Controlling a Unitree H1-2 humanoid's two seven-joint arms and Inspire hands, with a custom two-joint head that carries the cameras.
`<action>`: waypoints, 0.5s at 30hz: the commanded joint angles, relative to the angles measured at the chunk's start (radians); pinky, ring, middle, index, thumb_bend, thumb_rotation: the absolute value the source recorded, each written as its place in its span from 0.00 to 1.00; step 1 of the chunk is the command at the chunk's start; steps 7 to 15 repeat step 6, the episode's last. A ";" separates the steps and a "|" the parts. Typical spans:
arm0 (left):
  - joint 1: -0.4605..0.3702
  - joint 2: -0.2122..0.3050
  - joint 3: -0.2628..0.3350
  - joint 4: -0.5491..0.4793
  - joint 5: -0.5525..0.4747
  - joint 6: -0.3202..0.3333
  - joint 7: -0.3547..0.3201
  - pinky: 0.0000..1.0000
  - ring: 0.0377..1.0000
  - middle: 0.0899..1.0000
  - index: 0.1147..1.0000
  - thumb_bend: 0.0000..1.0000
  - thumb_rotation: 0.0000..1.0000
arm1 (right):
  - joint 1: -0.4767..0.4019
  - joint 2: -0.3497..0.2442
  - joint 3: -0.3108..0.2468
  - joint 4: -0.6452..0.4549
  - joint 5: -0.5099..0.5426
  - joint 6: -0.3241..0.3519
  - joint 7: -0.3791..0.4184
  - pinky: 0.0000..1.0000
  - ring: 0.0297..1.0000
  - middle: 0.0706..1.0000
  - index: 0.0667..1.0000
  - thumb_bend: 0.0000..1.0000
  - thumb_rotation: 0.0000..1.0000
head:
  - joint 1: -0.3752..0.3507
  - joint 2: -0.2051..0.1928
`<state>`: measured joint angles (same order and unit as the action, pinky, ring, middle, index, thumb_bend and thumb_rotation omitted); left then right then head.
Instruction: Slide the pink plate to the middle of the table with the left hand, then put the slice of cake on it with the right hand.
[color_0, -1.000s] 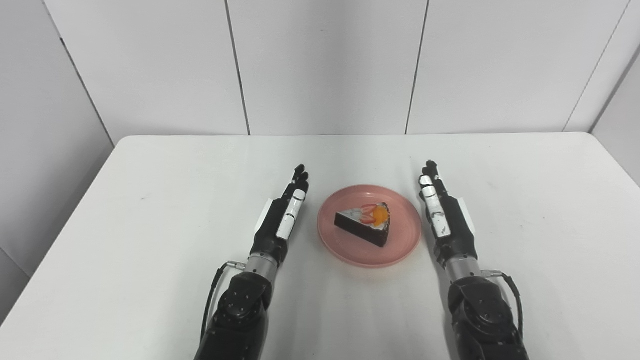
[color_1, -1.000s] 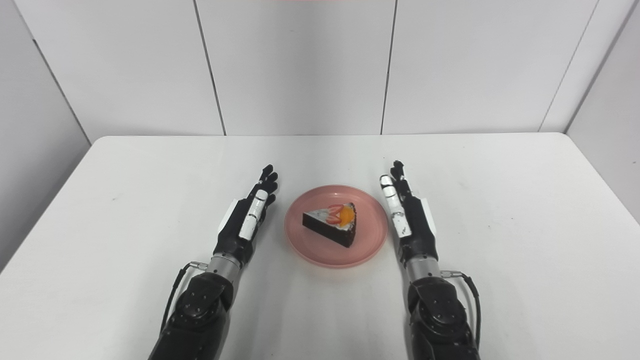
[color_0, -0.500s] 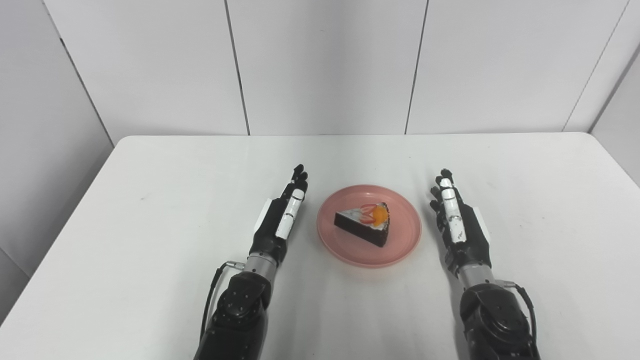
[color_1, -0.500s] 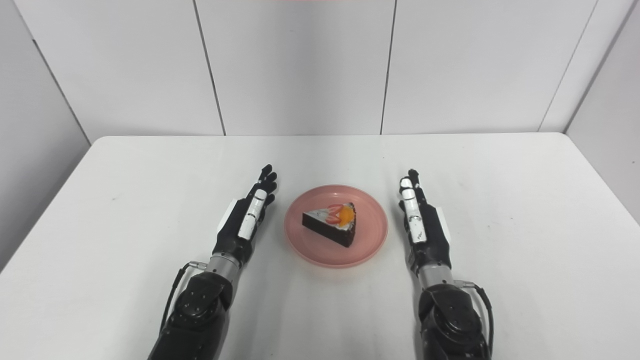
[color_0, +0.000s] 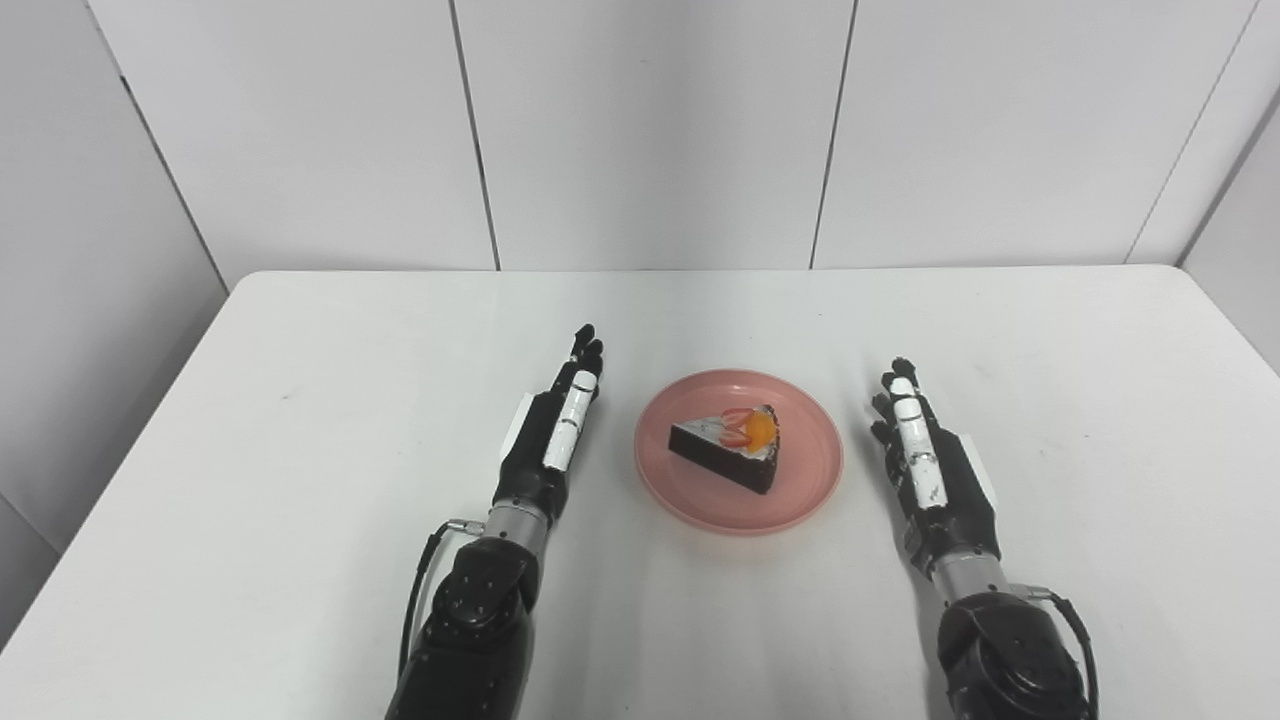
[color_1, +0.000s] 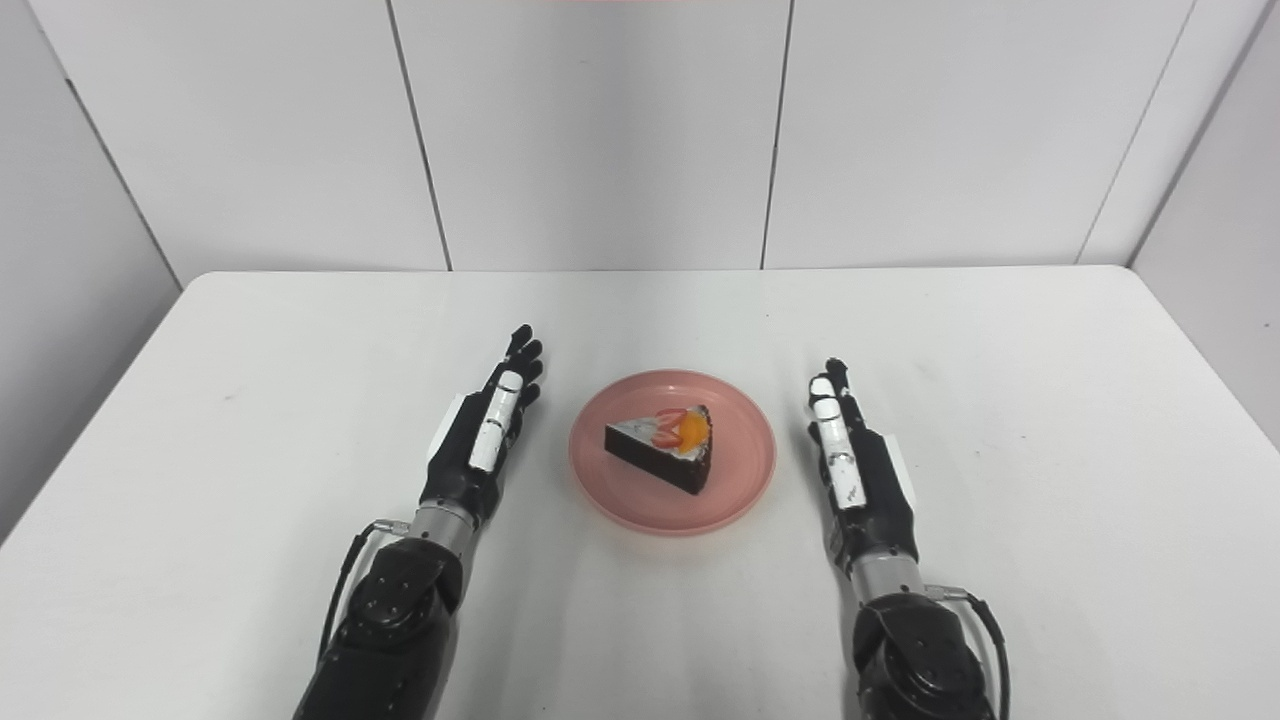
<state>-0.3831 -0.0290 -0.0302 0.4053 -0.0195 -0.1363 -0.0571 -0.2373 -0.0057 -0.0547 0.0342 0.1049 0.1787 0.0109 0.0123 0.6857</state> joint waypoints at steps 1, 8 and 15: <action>-0.011 -0.008 -0.002 -0.001 0.010 -0.007 0.013 1.00 1.00 1.00 1.00 0.55 1.00 | -0.044 0.001 0.004 -0.008 -0.001 -0.028 0.004 1.00 0.99 0.99 0.99 0.61 0.89 | 0.000 0.001; -0.010 -0.008 -0.008 -0.003 0.025 -0.001 0.021 1.00 1.00 1.00 1.00 0.57 1.00 | -0.051 -0.003 0.006 0.006 -0.008 -0.043 0.006 0.99 0.98 0.99 0.99 0.61 0.89 | -0.001 0.007; -0.010 -0.008 -0.008 -0.003 0.025 -0.001 0.021 1.00 1.00 1.00 1.00 0.57 1.00 | -0.051 -0.003 0.006 0.006 -0.008 -0.043 0.006 0.99 0.98 0.99 0.99 0.61 0.89 | -0.001 0.007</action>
